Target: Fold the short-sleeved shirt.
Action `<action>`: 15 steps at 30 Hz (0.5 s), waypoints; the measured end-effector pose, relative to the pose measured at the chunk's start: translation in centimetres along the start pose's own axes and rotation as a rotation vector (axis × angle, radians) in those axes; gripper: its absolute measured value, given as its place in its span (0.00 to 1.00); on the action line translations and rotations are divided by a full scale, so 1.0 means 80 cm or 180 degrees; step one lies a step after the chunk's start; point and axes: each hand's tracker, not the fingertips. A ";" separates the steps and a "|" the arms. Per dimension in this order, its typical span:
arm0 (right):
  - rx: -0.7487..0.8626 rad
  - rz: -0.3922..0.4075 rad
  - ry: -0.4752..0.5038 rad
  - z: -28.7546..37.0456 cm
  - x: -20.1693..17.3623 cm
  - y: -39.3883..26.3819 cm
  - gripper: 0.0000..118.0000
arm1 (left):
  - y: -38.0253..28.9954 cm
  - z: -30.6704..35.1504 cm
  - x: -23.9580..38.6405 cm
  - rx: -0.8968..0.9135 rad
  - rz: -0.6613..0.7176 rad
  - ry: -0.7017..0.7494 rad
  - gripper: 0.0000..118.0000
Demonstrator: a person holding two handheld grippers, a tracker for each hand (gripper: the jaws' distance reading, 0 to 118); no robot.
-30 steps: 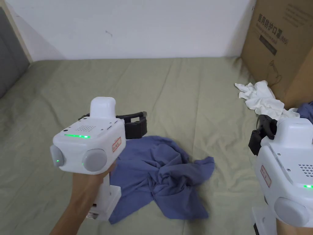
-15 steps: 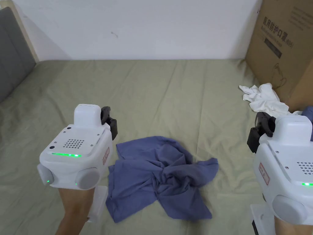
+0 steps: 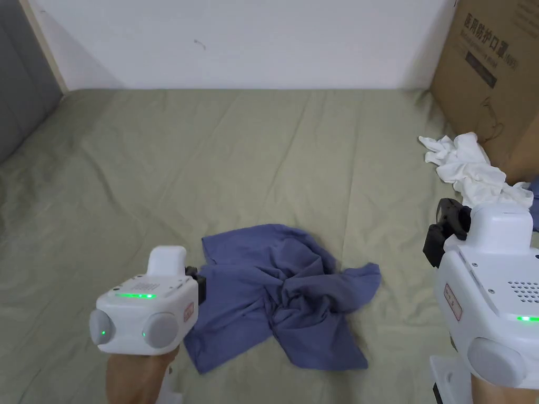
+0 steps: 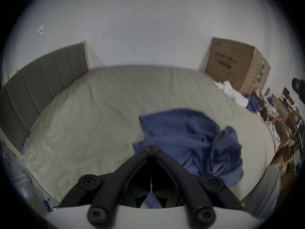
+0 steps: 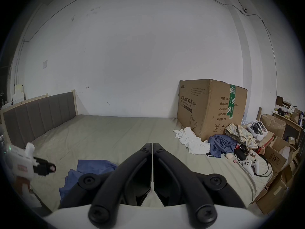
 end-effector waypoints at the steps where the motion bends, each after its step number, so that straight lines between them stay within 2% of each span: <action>1: -0.0016 0.0005 0.0003 -0.001 0.000 -0.002 0.03 | -0.008 -0.006 0.000 -0.0133 -0.0002 0.0018 0.02; 4: -0.0064 0.0014 0.0016 -0.004 -0.002 -0.008 0.03 | -0.028 -0.019 0.001 -0.0414 0.0019 0.0008 0.04; 5: -0.0079 0.0014 0.0020 -0.005 -0.003 -0.009 0.03 | -0.033 -0.022 0.001 -0.0463 0.0049 -0.0021 0.15; 6: -0.0098 0.0012 0.0023 -0.006 -0.003 -0.012 0.03 | -0.036 -0.026 0.002 -0.0503 0.0082 -0.0032 0.43; 7: -0.0113 0.0010 0.0028 -0.007 -0.004 -0.014 0.03 | -0.040 -0.030 0.002 -0.0640 0.0130 -0.0032 0.77; 8: -0.0129 0.0010 0.0033 -0.007 -0.004 -0.016 0.03 | -0.043 -0.034 0.004 -0.0697 0.0152 -0.0043 0.81; 15: -0.0254 0.0032 0.0072 -0.018 -0.006 -0.030 0.03 | -0.059 -0.073 0.009 -0.1020 0.0295 0.0118 0.80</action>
